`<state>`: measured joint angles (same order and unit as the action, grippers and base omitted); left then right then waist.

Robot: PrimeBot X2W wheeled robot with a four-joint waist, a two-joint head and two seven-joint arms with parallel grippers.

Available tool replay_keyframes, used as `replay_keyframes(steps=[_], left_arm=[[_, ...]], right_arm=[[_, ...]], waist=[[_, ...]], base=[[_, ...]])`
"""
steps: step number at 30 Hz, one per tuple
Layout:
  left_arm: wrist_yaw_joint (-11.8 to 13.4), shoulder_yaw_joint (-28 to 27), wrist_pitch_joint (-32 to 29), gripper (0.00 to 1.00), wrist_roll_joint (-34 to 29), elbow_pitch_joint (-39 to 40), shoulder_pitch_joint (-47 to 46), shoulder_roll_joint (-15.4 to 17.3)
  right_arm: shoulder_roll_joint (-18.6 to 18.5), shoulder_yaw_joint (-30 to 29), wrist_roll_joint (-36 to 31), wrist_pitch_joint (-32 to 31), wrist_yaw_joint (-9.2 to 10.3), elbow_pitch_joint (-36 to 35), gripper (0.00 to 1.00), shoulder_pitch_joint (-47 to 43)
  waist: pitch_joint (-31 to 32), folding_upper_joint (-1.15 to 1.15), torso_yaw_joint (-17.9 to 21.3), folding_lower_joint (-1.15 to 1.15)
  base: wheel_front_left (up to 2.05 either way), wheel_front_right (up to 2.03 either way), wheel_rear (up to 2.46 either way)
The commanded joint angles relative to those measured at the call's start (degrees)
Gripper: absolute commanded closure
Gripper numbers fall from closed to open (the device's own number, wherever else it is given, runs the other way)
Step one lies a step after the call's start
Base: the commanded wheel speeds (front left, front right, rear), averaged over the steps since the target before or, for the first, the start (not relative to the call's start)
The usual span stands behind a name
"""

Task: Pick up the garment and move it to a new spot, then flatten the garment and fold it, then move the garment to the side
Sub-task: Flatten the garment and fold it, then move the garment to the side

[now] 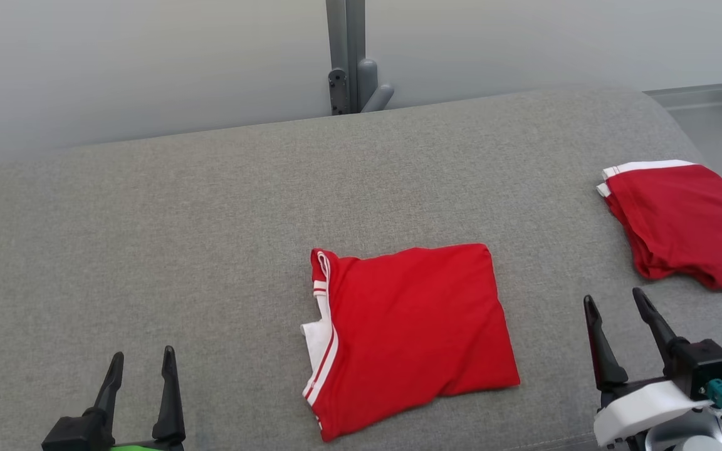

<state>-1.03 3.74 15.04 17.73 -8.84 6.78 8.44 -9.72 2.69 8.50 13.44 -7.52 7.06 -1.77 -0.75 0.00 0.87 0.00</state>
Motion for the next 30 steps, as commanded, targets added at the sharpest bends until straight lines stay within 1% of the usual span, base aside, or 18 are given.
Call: replay_keyframes(steps=[1,7,12,17,19,20,22,24,25,27,29,30], left_arm=[[-0.54,-0.32,0.16,0.0,-0.34,-0.39,-0.62,-0.08],[-2.95,-0.52,0.15,0.0,-2.02,-2.54,0.17,-0.96],[-3.74,-1.26,0.16,0.0,-2.73,-3.46,-0.44,-1.87],[-4.32,-1.96,0.16,0.0,-3.48,-3.34,-1.12,-2.56],[-4.41,-2.44,0.16,0.0,-3.7,-3.14,-1.04,-2.73],[-4.45,-2.69,0.17,0.0,-3.68,-2.93,-0.99,-2.83],[-4.49,-3.35,0.16,0.0,-3.55,-2.45,-0.86,-3.06],[-4.52,-3.92,0.16,0.0,-3.19,-2.26,-0.84,-3.28],[-4.52,-3.92,0.16,0.0,-3.19,-2.26,-0.84,-3.28],[-4.57,-4.33,0.16,0.0,-3.01,-2.34,-1.4,-3.58],[-4.64,-4.49,0.16,0.0,-2.95,-2.29,-1.88,-3.88],[-4.74,-4.32,0.16,0.0,-2.9,-2.38,-2.15,-4.05]], right_arm=[[0.62,-0.58,-0.86,0.54,0.06,0.45,0.0,-1.21],[2.19,-1.63,-1.22,1.37,0.07,4.72,0.0,-2.34],[3.3,-1.59,-1.34,1.77,0.07,7.87,0.0,-1.41],[3.64,-1.18,-1.27,1.75,0.07,8.08,0.0,-0.77],[4.53,-1.08,1.97,1.75,0.07,8.39,0.0,-0.36],[4.4,-0.48,2.76,1.53,0.04,7.81,0.0,0.42],[4.14,1.32,6.15,-1.67,0.05,5.51,0.0,2.2],[3.47,2.15,10.37,-7.52,0.1,2.33,0.0,3.96],[3.47,2.15,10.37,-7.52,0.1,2.33,0.0,3.96],[1.77,3.9,13.62,-17.3,0.06,-0.06,0.0,5.16],[0.67,3.72,16.76,-26.69,0.08,-1.94,0.0,7.05],[-0.5,3.66,16.83,-30.62,0.04,-2.52,0.0,7.82]], waist=[[0.63,0.0,-0.56,0.0],[1.4,0.0,-1.49,0.0],[1.4,0.0,-2.23,0.0],[1.07,0.0,-2.9,0.0],[0.96,0.0,-3.12,0.0],[0.82,0.0,-3.17,0.0],[0.18,0.0,-3.02,0.0],[-0.69,0.0,-2.79,0.0],[-0.69,0.0,-2.79,0.0],[-1.65,0.0,-2.73,0.0],[-2.59,0.0,-2.7,0.0],[-3.07,0.0,-2.86,0.0]], base=[[0.0,0.0,0.0],[0.0,0.0,0.0],[0.0,0.0,0.0],[0.0,0.0,0.0],[0.0,0.0,0.0],[0.0,0.0,0.0],[0.0,0.0,0.0],[0.0,0.0,0.0],[0.0,0.0,0.0],[0.0,0.0,0.0],[0.0,0.0,0.0],[0.0,0.0,0.0]])
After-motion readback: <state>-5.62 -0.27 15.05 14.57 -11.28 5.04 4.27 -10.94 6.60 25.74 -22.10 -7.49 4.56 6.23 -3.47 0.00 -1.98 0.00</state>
